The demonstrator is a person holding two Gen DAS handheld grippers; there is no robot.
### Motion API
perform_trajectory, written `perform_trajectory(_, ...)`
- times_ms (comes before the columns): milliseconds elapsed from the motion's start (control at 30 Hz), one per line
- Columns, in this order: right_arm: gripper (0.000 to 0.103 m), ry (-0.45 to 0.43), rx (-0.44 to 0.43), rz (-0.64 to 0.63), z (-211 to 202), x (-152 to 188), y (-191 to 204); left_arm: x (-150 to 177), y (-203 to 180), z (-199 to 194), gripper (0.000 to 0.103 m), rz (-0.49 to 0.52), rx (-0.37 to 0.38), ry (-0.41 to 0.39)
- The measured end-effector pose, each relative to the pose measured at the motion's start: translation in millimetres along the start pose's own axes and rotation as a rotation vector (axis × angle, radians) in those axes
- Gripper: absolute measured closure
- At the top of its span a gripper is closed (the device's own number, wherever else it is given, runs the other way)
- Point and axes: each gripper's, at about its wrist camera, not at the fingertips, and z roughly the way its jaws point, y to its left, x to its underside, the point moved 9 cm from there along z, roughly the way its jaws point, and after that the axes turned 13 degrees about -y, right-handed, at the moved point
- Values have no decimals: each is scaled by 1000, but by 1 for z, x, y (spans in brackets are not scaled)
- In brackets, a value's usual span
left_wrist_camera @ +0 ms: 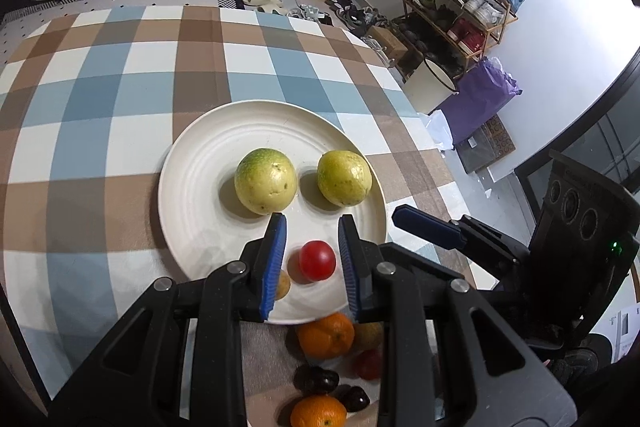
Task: Organize fruits
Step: 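Carry the tomato and kiwi onto the plate and open both grippers, then withdraw both grippers from the plate back over the remaining fruits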
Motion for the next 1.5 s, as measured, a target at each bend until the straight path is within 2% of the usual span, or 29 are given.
perform_trajectory(200, 51, -16, 2, -10, -14, 0, 10, 10, 5, -27, 73, -8, -26, -25)
perform_trajectory(333, 38, -41, -10, 12, -25, -2, 16, 20, 7, -41, 65, -13, -36, -33)
perform_trajectory(400, 35, -62, -13, 15, -32, -3, 20, 26, 7, -50, 65, -14, -34, -40)
perform_trajectory(533, 21, -80, 1, 2, -43, -3, 26, 33, 4, -70, 63, -3, -41, -73)
perform_trajectory(567, 20, -91, 3, 3, -46, -2, 27, 34, 3, -75, 60, 1, -45, -81)
perform_trajectory(633, 19, -100, 16, 2, -50, 0, 27, 37, 2, -85, 48, 9, -56, -104)
perform_trajectory(700, 18, -112, 25, -1, -54, 2, 29, 42, 1, -94, 42, 13, -64, -121)
perform_trajectory(867, 12, -141, 70, -60, -64, 13, 34, 56, 1, -108, 39, 36, -101, -139)
perform_trajectory(933, 11, -138, 88, -88, -67, 21, 36, 62, 1, -111, 27, 41, -113, -147)
perform_trajectory(1000, 11, -136, 81, -88, -70, 28, 38, 70, 5, -116, 21, 36, -141, -158)
perform_trajectory(1167, 7, -150, 96, -63, -79, 39, 37, 93, 10, -114, 20, 25, -161, -120)
perform_trajectory(1400, 5, -156, 118, -73, -93, 49, 40, 123, 5, -108, 3, 52, -156, -95)
perform_trajectory(1500, 4, -160, 129, -74, -99, 53, 41, 134, 1, -106, 2, 62, -147, -81)
